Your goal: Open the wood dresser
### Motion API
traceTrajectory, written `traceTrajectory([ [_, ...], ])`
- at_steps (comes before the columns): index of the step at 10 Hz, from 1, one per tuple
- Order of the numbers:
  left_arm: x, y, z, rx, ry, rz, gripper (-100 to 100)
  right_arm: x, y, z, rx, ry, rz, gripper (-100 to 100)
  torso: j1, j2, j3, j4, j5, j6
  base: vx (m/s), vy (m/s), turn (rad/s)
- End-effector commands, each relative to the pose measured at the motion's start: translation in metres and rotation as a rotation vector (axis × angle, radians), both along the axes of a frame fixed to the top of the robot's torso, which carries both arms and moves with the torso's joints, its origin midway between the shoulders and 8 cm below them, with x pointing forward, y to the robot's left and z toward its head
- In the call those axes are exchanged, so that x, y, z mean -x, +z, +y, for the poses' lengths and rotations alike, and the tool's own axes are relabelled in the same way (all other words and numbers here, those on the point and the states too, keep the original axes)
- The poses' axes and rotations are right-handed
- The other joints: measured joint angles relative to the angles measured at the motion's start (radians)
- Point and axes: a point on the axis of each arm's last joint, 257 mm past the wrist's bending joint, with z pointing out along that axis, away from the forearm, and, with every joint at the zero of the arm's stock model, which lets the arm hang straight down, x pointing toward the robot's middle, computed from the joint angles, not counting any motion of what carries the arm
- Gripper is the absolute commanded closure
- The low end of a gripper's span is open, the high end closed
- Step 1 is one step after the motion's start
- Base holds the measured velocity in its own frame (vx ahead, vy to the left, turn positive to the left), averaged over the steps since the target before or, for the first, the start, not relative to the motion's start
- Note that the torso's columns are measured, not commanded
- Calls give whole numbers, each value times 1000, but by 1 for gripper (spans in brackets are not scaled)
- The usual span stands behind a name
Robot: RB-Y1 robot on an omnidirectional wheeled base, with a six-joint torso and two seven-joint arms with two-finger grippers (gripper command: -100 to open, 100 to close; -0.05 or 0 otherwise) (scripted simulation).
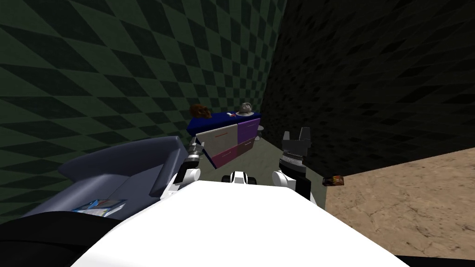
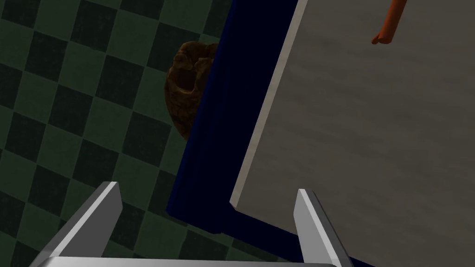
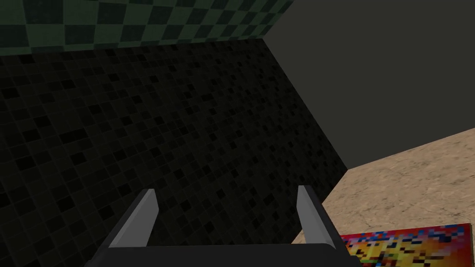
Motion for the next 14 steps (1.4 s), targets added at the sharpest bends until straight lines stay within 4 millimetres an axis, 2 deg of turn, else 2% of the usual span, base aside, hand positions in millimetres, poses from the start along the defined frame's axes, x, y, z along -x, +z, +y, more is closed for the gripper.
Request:
traceTrajectory([
  [1, -1, -18, 19, 48, 27, 34, -100, 0, 0, 0, 0, 0, 0, 0, 0, -1, 0, 0, 0, 0, 173, -213, 94],
  [7, 8, -60, 50, 195, 103, 81, -100, 0, 0, 0, 0, 0, 0, 0, 2, 2, 1, 0, 1, 0, 150, -145, 75],
  [11, 17, -90, 55, 324, 157, 92, -100, 0, 0, 0, 0, 0, 0, 0, 3, 1, 1, 0, 1, 0, 111, -120, 53],
  [13, 17, -80, 56, 305, 152, 92, -100, 0, 0, 0, 0, 0, 0, 0, 6, 5, 3, 1, 2, 0, 54, -18, -3],
  [14, 16, -83, 55, 306, 151, 90, -100, 0, 0, 0, 0, 0, 0, 0, 6, 2, 1, 1, 2, 0, 45, 6, -2],
])
